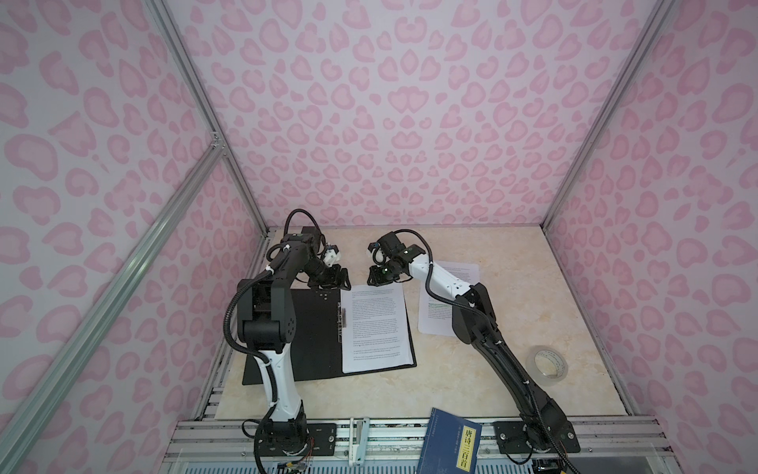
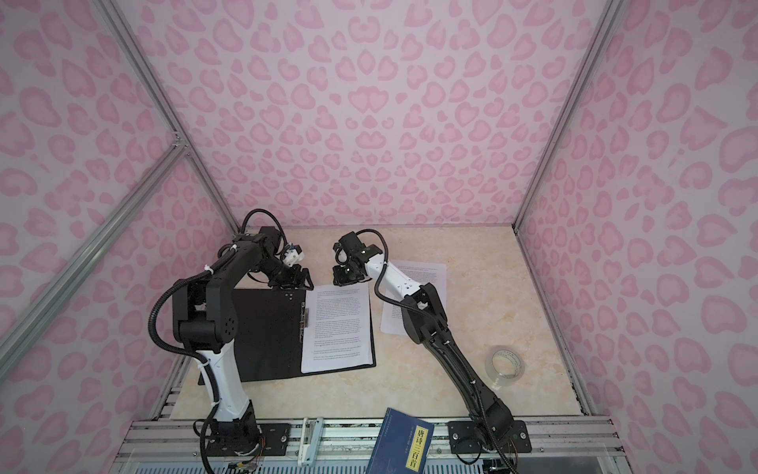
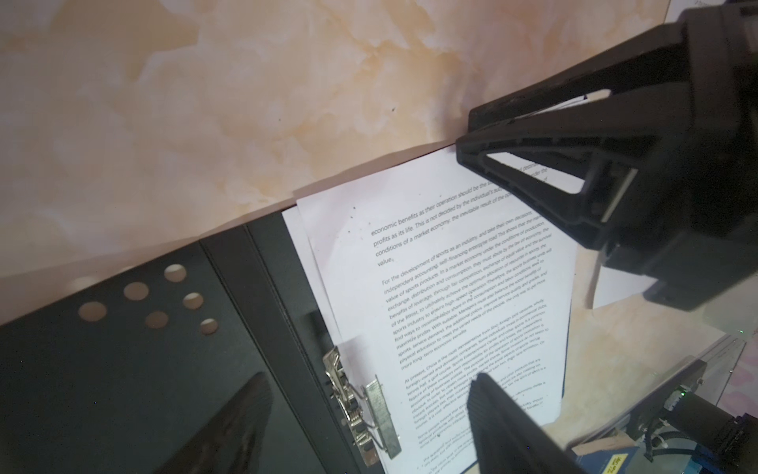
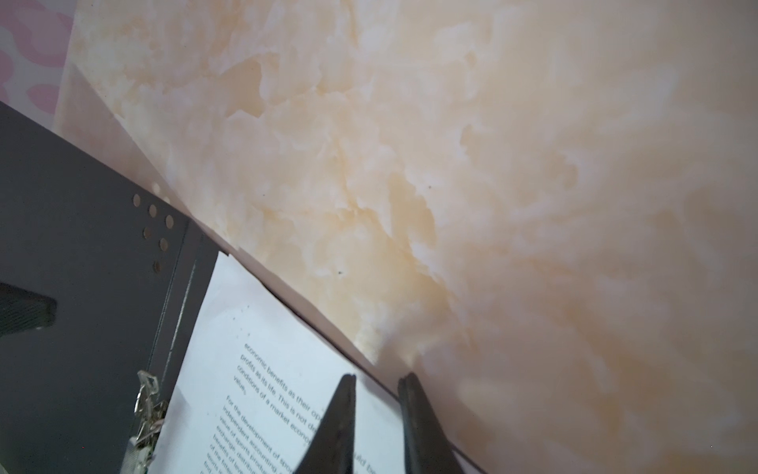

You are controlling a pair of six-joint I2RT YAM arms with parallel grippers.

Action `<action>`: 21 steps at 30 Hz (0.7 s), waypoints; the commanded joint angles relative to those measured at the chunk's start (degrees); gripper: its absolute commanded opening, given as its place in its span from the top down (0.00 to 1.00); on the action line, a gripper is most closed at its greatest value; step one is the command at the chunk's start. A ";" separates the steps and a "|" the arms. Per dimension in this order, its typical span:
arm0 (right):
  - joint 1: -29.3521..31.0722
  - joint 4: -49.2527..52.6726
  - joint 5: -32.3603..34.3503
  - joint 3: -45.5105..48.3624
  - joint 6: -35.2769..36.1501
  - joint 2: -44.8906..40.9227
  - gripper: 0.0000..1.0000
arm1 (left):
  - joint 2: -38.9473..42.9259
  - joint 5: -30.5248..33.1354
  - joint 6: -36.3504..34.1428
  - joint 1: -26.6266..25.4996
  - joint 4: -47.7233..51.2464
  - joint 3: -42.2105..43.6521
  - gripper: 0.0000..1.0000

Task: Put the files into the folder

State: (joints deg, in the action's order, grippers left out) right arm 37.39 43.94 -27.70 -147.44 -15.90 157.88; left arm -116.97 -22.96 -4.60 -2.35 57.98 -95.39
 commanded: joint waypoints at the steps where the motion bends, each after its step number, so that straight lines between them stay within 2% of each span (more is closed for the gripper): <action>1: 0.25 -0.24 -1.75 -0.26 0.08 0.67 0.77 | 0.53 -0.68 -0.65 0.15 0.20 -0.11 0.21; 14: 0.24 0.02 -2.08 -0.40 0.34 0.53 0.76 | -0.03 -0.55 -0.62 0.42 0.38 -0.54 0.21; 21: 0.11 -1.72 3.22 -0.75 -1.24 -2.17 0.73 | 1.37 0.16 -0.91 0.68 1.51 -2.21 0.21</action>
State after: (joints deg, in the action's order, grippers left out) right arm 37.67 43.97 -27.86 -147.68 -16.21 157.40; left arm -116.92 -22.92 -4.82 -1.80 58.41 -96.64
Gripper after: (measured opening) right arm 0.270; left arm 0.790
